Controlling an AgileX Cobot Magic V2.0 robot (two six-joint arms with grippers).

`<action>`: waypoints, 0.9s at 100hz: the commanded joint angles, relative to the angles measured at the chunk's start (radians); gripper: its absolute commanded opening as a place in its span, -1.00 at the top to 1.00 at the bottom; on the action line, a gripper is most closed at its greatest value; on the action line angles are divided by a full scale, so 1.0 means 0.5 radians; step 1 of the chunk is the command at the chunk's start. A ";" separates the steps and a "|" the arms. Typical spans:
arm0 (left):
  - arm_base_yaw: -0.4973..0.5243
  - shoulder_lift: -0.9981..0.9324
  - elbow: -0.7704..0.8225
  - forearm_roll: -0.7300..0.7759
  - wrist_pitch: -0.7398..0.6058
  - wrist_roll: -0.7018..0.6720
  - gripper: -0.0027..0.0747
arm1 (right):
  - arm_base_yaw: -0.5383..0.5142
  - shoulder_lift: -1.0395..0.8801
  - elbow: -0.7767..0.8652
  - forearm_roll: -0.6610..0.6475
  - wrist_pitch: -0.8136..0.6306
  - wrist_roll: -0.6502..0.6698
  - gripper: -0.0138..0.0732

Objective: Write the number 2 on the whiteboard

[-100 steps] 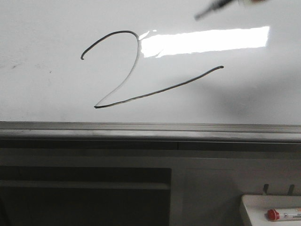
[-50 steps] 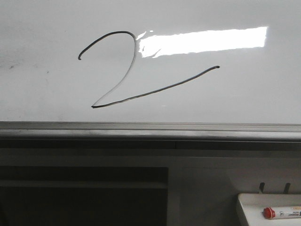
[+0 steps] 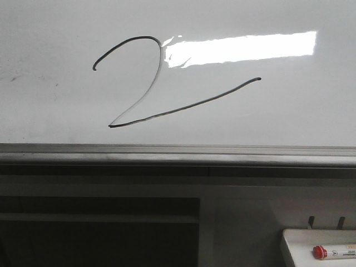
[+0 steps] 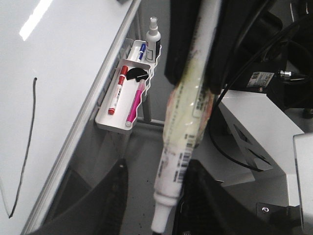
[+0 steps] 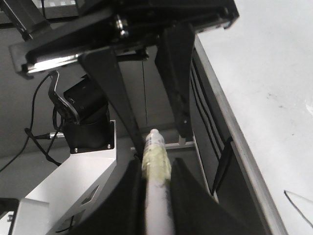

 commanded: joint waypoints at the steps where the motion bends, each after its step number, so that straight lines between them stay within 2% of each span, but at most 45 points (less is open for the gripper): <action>1: 0.000 0.020 -0.072 -0.077 -0.131 0.001 0.30 | 0.093 -0.008 -0.075 0.125 -0.150 -0.007 0.80; 24: 0.000 0.069 -0.072 -0.077 -0.148 0.001 0.31 | 0.258 0.008 -0.076 0.125 -0.236 -0.007 0.80; 55: 0.000 0.077 -0.072 -0.116 -0.157 0.001 0.32 | 0.266 0.031 -0.076 0.118 -0.232 -0.007 0.80; 64: 0.000 0.077 -0.072 -0.145 -0.164 0.001 0.50 | 0.266 0.031 -0.076 0.118 -0.214 -0.007 0.80; 78: 0.000 0.077 -0.072 -0.163 -0.164 0.001 0.98 | 0.266 0.031 -0.076 0.118 -0.172 -0.007 0.80; 85: 0.000 0.077 -0.072 -0.166 -0.164 0.001 0.98 | 0.266 0.031 -0.076 0.118 -0.153 -0.007 0.77; 90: 0.000 0.077 -0.072 -0.167 -0.164 0.001 0.98 | 0.266 0.031 -0.076 0.118 -0.144 -0.007 0.65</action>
